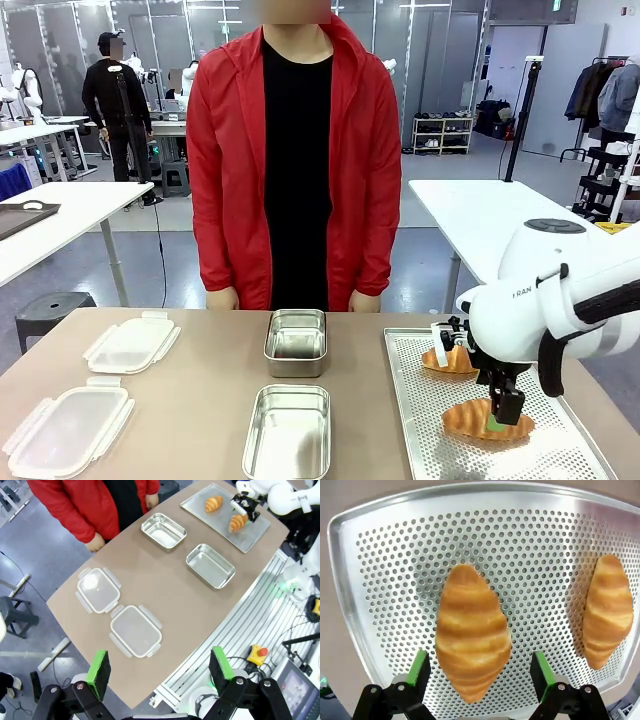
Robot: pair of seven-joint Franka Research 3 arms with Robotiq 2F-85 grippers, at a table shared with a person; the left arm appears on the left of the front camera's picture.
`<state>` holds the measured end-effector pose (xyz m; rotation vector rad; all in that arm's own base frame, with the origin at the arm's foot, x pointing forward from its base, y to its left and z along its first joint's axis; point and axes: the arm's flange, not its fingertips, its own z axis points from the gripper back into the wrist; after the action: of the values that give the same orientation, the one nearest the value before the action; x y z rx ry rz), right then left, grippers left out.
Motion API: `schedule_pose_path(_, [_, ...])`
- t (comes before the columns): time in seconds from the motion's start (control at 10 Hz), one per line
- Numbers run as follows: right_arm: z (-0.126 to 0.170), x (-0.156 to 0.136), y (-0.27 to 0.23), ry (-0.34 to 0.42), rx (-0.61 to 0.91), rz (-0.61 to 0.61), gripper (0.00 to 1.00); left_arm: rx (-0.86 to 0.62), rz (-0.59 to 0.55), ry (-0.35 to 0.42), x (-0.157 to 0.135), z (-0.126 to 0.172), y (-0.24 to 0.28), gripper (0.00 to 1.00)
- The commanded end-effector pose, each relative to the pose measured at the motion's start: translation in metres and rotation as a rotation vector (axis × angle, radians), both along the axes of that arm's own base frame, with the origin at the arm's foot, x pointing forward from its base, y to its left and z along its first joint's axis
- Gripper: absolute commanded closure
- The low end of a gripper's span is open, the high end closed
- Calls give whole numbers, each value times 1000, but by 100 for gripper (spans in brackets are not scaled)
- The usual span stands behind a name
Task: Place the bread into the airtight container.
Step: Pick up a Butter Roll and place it into an empty Airtight Container.
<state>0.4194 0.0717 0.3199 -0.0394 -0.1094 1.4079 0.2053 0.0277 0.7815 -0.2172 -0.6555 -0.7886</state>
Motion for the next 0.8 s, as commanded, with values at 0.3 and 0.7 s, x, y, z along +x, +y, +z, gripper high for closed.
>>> schedule_pose_path(0.3, [-39, -9, -5, 33, 21, -68, 0, 1, -2, -1, 1, 2, -1, 0])
schedule_pose_path(0.7, [-39, -9, -6, 46, 21, -70, 39, 1, -2, -1, 1, 2, -1, 0])
